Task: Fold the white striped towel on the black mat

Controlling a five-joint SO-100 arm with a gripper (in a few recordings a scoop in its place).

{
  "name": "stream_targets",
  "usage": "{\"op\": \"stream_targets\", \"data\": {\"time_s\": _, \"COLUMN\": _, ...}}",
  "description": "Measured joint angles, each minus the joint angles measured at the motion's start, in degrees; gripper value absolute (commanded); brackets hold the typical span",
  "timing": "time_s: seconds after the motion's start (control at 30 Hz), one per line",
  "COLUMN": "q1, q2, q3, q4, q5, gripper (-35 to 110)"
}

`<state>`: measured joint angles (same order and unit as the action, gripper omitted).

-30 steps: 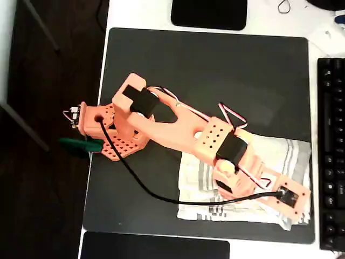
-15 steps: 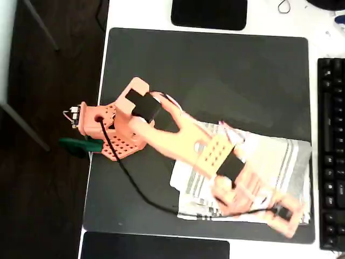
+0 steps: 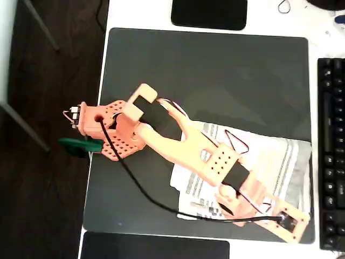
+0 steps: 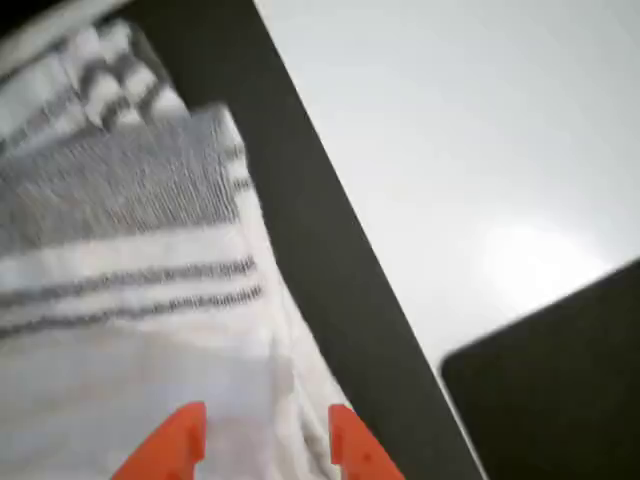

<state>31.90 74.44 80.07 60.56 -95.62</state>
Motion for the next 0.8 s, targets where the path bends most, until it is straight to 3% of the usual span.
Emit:
{"op": "stream_targets", "data": {"time_s": 0.37, "q1": -2.2, "q2": -10.99, "q3": -11.69, "q4": -5.62, "q5": 0.97, "gripper": 13}}
{"op": "stream_targets", "data": {"time_s": 0.8, "q1": -2.81, "q2": -14.33, "q3": -6.06, "q4": -21.18, "q5": 4.31, "gripper": 0}}
